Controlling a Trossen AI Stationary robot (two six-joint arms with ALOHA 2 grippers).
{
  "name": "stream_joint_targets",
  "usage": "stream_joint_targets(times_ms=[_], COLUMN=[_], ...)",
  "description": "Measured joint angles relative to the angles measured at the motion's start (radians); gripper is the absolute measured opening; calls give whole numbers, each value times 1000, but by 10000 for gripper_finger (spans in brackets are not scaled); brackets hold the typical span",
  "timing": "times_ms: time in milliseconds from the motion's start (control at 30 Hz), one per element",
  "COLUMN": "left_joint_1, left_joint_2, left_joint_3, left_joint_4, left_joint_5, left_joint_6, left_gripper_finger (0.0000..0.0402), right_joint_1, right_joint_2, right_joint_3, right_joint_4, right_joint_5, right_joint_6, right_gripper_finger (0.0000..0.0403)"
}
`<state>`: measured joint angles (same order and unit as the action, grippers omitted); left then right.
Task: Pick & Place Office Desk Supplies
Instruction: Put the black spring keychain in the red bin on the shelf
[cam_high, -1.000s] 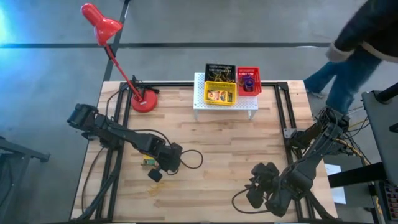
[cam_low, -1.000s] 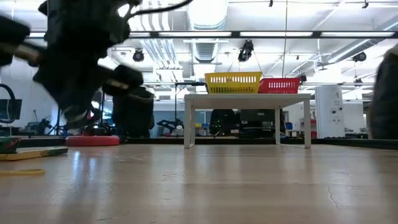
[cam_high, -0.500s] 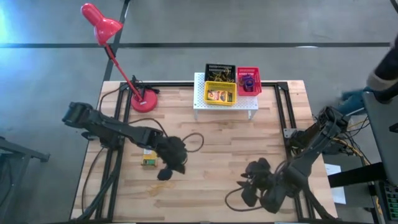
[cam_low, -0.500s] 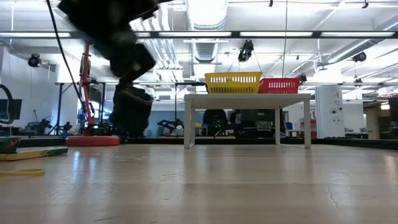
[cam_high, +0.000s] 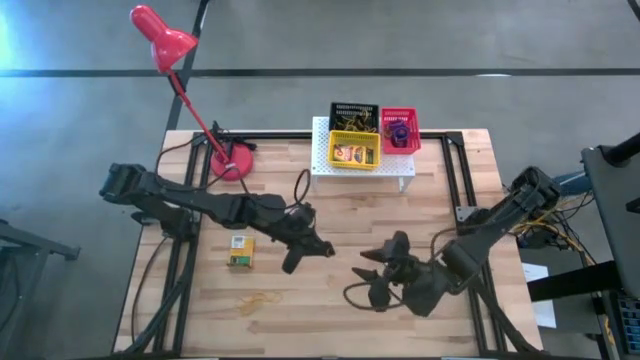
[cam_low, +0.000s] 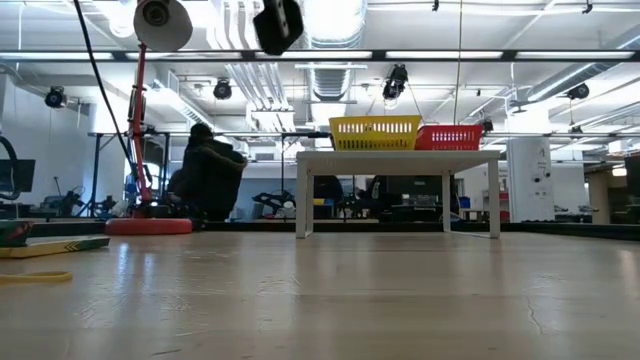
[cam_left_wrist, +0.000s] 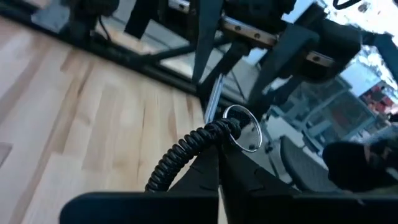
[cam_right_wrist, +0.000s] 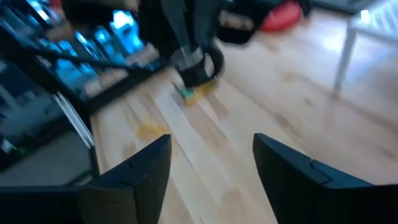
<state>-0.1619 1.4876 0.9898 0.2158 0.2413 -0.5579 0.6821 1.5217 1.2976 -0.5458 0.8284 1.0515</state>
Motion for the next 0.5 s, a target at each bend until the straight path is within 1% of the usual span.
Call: stream_joint_targets(times_ms=[100, 233, 333, 500], left_joint_1=[0, 0, 0, 0], left_joint_2=[0, 0, 0, 0], left_joint_3=[26, 41, 38, 39], left_joint_4=[1, 1, -4, -2], left_joint_5=[-21, -52, -56, -59], left_joint_6=[5, 8, 8, 11], left_gripper_finger=[1, 1, 1, 1], right_joint_1=[-22, -54, -79, -118], right_joint_2=[-21, -34, -32, -10], right_joint_3=[0, 0, 0, 0], right_joint_4=[100, 191, 188, 187], right_joint_5=[-3, -63, -63, -69], right_joint_6=[-108, -221, -244, -269], right_gripper_finger=[237, 246, 242, 223])
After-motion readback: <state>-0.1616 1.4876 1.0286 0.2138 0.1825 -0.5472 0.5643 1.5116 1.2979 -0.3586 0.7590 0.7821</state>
